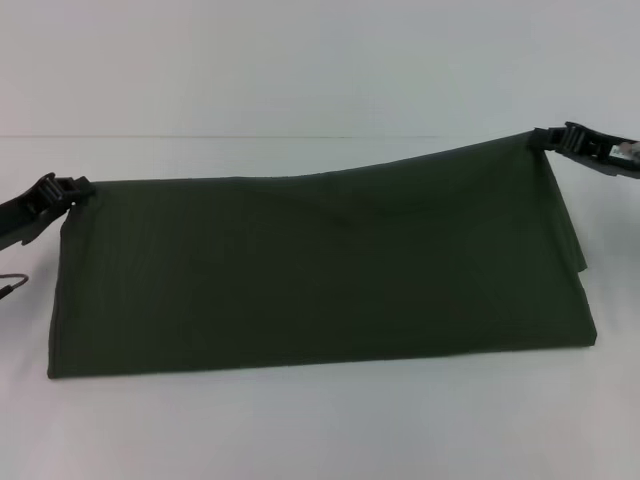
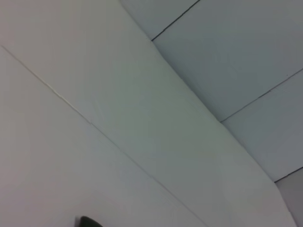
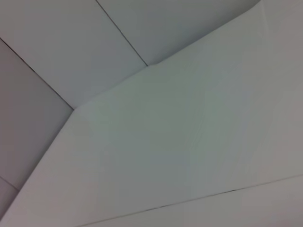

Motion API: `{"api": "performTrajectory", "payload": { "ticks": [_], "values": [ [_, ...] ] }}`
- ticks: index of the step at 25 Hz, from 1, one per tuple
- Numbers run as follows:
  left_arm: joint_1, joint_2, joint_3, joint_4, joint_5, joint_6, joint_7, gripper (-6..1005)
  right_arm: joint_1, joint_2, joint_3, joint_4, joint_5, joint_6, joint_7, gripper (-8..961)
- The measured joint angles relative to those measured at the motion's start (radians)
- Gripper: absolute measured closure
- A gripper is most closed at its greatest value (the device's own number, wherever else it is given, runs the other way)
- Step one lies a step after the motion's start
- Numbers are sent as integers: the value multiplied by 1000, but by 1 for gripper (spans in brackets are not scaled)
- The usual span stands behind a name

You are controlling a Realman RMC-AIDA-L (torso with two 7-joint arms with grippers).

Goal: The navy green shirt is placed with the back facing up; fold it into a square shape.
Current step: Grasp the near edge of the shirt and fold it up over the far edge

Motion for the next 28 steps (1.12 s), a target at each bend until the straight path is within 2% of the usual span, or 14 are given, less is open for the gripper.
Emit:
{"api": "performTrajectory", "payload": {
  "ticks": [8, 12, 18, 24, 28],
  "values": [
    [-34, -42, 0, 0, -20, -126, 80, 861, 15, 44, -41, 7, 4, 149, -52, 945],
    [-39, -58, 1, 0, -57, -155, 117, 853, 22, 57, -42, 9, 18, 195, -83, 943],
    [-48, -62, 2, 0, -76, -175, 143, 842, 24, 57, -44, 17, 45, 209, -105, 941],
    [-64, -89, 3, -1, -103, -222, 213, 831, 33, 59, -49, 45, 61, 243, -140, 938],
    [-74, -118, 3, -2, -169, -268, 253, 823, 37, 61, -56, 68, 99, 280, -187, 936]
  ]
}}
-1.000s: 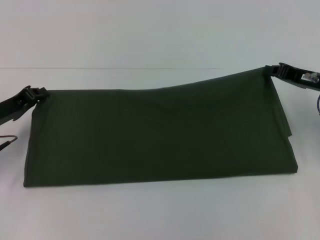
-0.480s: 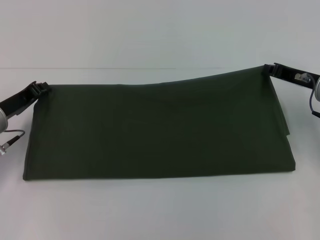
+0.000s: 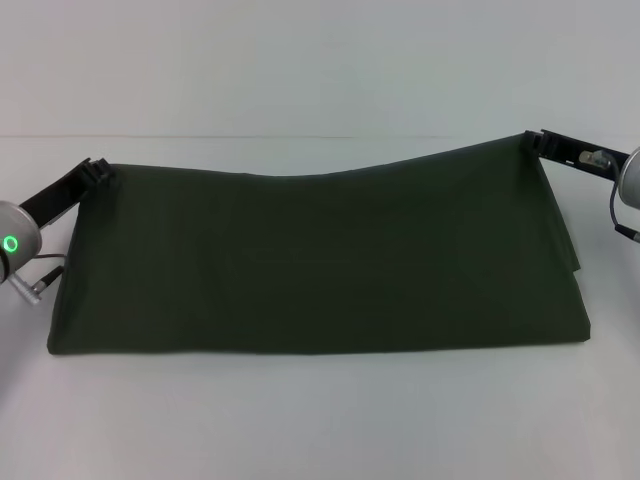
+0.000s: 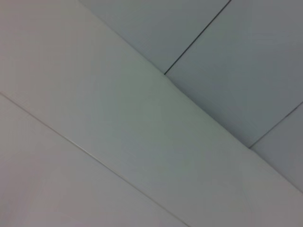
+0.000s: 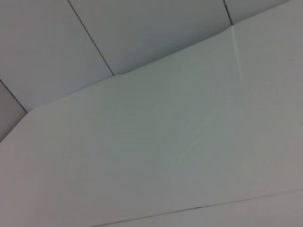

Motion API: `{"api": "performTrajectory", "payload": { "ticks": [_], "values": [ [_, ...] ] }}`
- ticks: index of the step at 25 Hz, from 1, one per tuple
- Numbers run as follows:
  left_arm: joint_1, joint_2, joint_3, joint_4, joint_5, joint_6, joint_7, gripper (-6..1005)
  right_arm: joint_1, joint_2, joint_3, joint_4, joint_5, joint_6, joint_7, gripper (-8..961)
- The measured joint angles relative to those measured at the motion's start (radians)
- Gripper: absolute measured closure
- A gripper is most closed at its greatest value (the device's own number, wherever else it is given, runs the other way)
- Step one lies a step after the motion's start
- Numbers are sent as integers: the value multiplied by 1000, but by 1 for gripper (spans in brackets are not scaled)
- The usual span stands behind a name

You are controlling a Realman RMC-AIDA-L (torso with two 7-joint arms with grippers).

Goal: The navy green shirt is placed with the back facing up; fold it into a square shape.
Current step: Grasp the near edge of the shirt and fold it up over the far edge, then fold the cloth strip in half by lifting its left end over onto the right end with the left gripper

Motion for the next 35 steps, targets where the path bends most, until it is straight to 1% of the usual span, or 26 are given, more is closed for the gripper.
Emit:
{"api": "performTrajectory", "payload": {
  "ticks": [2, 8, 10, 12, 14, 16, 17, 18, 21, 22, 23, 26, 27, 28, 29, 31, 32, 33, 34, 35],
  "values": [
    [-8, -8, 0, -9, -25, -29, 19, 819, 3, 1, -1, 7, 8, 13, -21, 936],
    [-28, -8, -1, -61, -98, -107, 103, 808, 8, 3, -1, 16, 10, 34, -41, 933],
    [-29, -8, -1, -75, -122, -123, 123, 804, 4, 4, -1, 18, 17, 35, -44, 862],
    [-24, -7, 0, -80, -134, -112, 132, 728, -6, 4, -1, 19, 36, 28, -58, 790],
    [-10, -4, 0, -80, -136, -67, 132, 652, -20, 2, -1, 16, 61, 0, -73, 719],
    [13, 5, 4, -77, -134, 10, 127, 576, -38, -3, -1, 5, 80, -54, -87, 558],
    [24, 12, 8, -76, -132, 43, 123, 536, -46, -7, -1, 0, 85, -87, -94, 478],
    [38, 23, 23, -77, -131, 84, 106, 496, -55, -11, -3, -5, 86, -128, -104, 431],
    [80, 65, 106, -85, -126, 194, 23, 376, -71, -30, -24, -12, 83, -283, -158, 289],
    [92, 79, 139, -85, -124, 230, 1, 360, -75, -35, -42, -15, 82, -328, -178, 242],
    [105, 92, 176, -83, -121, 271, -18, 344, -79, -41, -64, -20, 81, -375, -201, 229],
    [146, 133, 266, -72, -120, 382, -76, 295, -98, -45, -165, -61, 80, -485, -274, 189],
    [176, 164, 315, -58, -120, 459, -127, 279, -118, -44, -254, -96, 78, -541, -334, 176],
    [176, 164, 315, -58, -120, 459, -127, 263, -118, -44, -254, -96, 78, -541, -334, 174],
    [191, 179, 331, -46, -119, 497, -154, 247, -128, -42, -295, -110, 77, -561, -359, 173],
    [219, 199, 346, -16, -111, 559, -209, 204, -149, -37, -369, -136, 75, -585, -402, 169],
    [247, 210, 348, 29, -89, 599, -275, 183, -168, -29, -419, -160, 75, -591, -427, 167],
    [247, 210, 348, 29, -89, 599, -275, 161, -168, -29, -419, -160, 75, -591, -427, 166],
    [260, 214, 348, 57, -75, 609, -311, 140, -175, -26, -436, -168, 75, -591, -438, 164],
    [267, 216, 348, 81, -53, 613, -348, 140, -180, -23, -445, -172, 75, -591, -449, 162]
  ]
}}
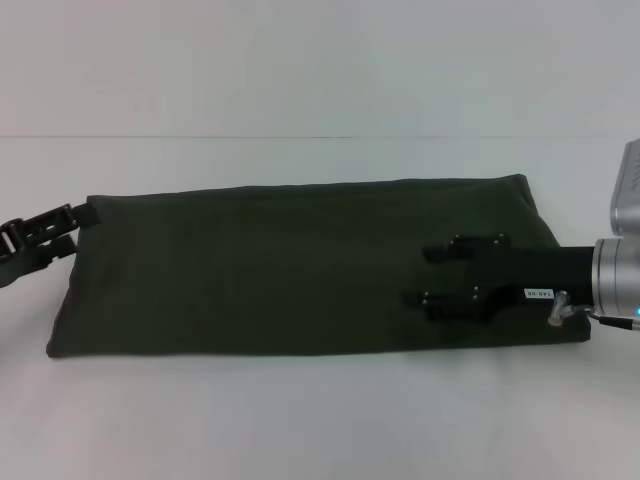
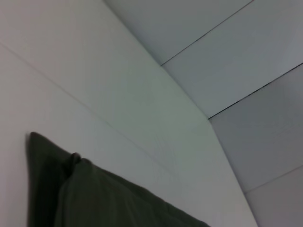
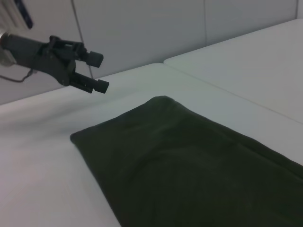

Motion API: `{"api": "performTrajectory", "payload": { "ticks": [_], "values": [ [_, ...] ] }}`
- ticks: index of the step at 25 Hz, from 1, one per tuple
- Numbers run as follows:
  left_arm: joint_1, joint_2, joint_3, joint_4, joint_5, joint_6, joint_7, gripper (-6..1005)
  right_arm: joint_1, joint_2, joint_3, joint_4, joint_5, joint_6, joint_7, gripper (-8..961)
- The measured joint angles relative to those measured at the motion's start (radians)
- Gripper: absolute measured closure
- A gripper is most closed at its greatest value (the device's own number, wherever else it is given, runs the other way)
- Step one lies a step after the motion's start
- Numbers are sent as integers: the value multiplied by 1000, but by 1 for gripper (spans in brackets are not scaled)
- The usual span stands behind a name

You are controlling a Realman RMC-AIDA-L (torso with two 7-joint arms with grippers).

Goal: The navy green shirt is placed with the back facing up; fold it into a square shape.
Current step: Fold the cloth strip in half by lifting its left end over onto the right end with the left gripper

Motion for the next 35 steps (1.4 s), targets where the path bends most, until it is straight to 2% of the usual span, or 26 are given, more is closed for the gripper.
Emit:
{"api": "performTrajectory", "payload": {
  "ticks": [7, 12, 18, 22, 35],
  "values": [
    [-18, 17, -2, 49, 166, -49, -175, 140, -9, 12, -11, -2, -13, 1, -58, 150],
    [-43, 7, 11, 36, 187, -141, -200, 139, -11, 19, -12, 0, -28, 6, -80, 147],
    [-68, 7, 17, 33, 255, -192, -222, 139, -17, 21, -15, 0, -37, 6, -89, 148],
    [-68, -6, 21, 35, 258, -240, -205, 140, -23, 22, -14, 1, -37, 6, -104, 149],
    [-68, -16, 54, 31, 259, -281, -200, 139, -25, 22, -11, 4, -33, 6, -104, 151]
  ]
}}
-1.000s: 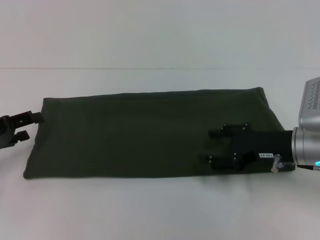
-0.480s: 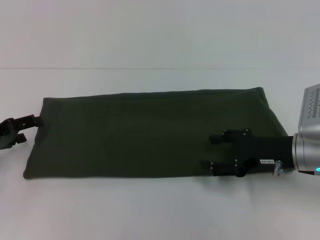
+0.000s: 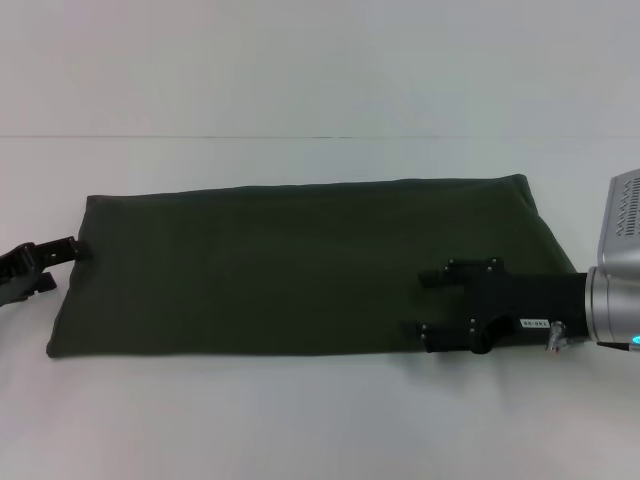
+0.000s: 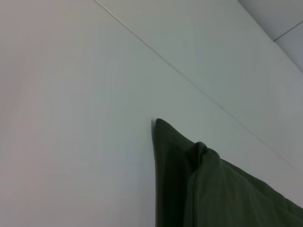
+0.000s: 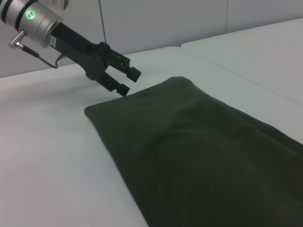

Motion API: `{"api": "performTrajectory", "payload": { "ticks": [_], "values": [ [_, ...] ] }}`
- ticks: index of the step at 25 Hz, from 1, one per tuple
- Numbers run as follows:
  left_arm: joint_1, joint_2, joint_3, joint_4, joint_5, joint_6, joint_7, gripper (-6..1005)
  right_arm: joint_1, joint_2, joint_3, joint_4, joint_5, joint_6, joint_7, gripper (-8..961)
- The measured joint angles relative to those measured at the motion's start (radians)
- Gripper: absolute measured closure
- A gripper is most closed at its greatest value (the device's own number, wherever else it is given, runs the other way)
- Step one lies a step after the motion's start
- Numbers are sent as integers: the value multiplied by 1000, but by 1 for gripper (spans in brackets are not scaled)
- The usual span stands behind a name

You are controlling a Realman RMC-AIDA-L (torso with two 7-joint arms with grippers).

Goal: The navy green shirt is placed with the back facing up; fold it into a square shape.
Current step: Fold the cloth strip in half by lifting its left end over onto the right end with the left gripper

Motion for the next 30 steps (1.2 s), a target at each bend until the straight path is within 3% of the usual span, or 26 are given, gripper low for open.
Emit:
{"api": "performTrajectory", "payload": {
  "ticks": [30],
  "values": [
    [-9, -22, 41, -6, 0, -52, 14, 140, 0, 2, 3, 0, 3, 0, 0, 155]
  ]
}}
